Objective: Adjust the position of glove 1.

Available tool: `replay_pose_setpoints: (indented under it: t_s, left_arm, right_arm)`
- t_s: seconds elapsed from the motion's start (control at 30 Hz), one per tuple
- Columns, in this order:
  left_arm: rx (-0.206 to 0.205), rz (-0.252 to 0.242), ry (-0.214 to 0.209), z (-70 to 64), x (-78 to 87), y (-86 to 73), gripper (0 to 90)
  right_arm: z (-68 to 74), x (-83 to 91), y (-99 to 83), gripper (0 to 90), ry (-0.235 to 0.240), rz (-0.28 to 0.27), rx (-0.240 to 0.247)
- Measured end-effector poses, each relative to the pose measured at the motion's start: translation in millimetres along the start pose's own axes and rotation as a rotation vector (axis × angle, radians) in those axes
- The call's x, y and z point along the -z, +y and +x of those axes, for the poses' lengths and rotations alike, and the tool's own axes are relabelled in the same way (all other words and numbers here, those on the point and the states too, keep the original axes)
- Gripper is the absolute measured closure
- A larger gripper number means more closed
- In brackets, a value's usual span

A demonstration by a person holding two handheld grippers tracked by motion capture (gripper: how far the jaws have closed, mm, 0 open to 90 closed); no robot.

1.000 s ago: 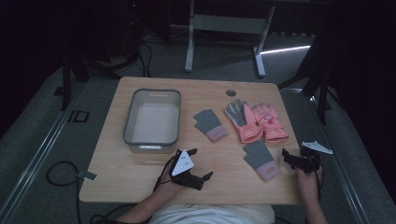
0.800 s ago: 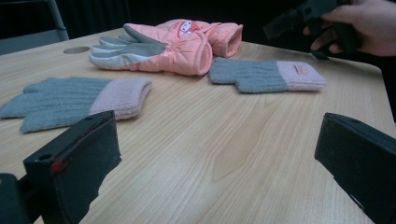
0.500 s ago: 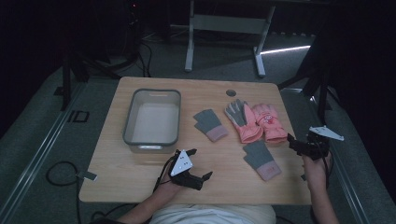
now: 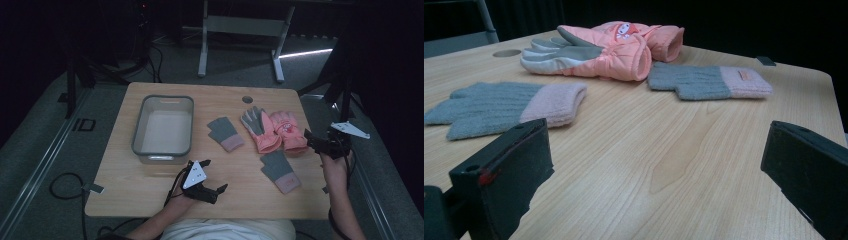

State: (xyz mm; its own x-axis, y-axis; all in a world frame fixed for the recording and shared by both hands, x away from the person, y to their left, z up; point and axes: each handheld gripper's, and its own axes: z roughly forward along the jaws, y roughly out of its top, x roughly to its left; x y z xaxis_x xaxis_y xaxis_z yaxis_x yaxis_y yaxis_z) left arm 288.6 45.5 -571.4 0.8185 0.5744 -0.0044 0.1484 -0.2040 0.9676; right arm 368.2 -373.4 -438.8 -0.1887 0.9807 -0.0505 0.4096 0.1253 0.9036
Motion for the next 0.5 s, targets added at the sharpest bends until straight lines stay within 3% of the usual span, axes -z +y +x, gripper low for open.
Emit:
replay_pose_setpoints:
  t_s: [0.2, 0.5]
  left_arm:
    - [-0.002, -0.001, -0.001, 0.0, 0.1, 0.0, 0.0]
    - [-0.004, 0.002, 0.0, -0.2, -0.2, 0.1, 0.0]
  right_arm:
    - [14.8, -4.1, 19.8, 12.6, 0.06, -0.034, 0.018]
    - [43.4, -14.4, 47.2, 12.7, 0.088, -0.066, 0.09]
